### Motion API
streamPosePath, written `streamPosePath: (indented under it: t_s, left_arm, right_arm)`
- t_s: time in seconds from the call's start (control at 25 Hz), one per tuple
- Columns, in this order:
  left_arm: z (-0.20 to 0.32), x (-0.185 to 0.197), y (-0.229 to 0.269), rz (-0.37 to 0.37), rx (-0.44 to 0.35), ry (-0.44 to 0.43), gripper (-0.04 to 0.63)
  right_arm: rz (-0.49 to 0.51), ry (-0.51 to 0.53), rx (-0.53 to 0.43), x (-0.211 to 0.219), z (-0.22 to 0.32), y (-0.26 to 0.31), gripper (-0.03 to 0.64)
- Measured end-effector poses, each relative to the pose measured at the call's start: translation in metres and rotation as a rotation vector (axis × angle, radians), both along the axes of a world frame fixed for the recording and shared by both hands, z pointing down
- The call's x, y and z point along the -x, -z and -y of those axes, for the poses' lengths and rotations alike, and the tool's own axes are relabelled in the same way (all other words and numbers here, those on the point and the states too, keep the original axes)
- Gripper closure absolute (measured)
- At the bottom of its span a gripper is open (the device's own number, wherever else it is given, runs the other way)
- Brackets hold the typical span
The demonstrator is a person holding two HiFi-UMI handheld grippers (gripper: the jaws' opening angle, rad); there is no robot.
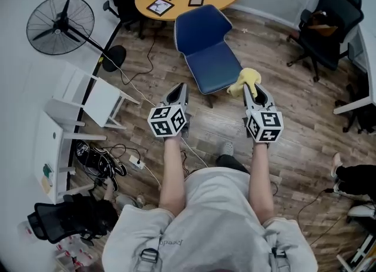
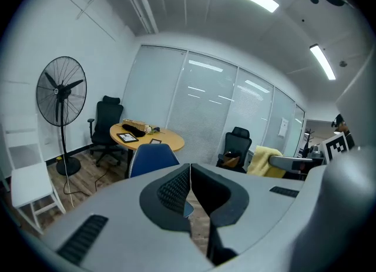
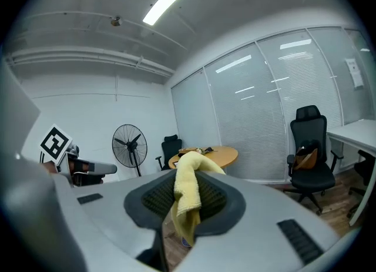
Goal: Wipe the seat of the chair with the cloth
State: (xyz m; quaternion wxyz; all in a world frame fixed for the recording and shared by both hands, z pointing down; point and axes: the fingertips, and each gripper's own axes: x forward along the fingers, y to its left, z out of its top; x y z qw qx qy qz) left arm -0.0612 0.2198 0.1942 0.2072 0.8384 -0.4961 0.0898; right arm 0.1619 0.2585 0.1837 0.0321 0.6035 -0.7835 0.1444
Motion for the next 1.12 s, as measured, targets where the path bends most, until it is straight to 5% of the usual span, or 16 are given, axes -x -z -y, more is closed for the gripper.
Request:
streamPosePath:
  t_s: [0.32, 0.64, 1.12]
  left_arm:
    - [0.034, 0.015, -0.007, 0.071, 0.017, 0.097, 0.568]
    - [0.081, 0.032, -0.028, 0.059, 0.058, 0.157, 0.568]
    - [0.220, 0.015, -0.071, -0.010, 0.081, 0.109, 0.568]
  right_arm:
    - [0.059, 0.052, 0.041, -0.016, 0.050, -0.023, 0.532]
    - [0.079, 0.070, 0.079, -0.011, 0.098, -0.045, 0.532]
    - [0.061, 0.072, 0.065, 0.017, 0.217, -0.054, 0.532]
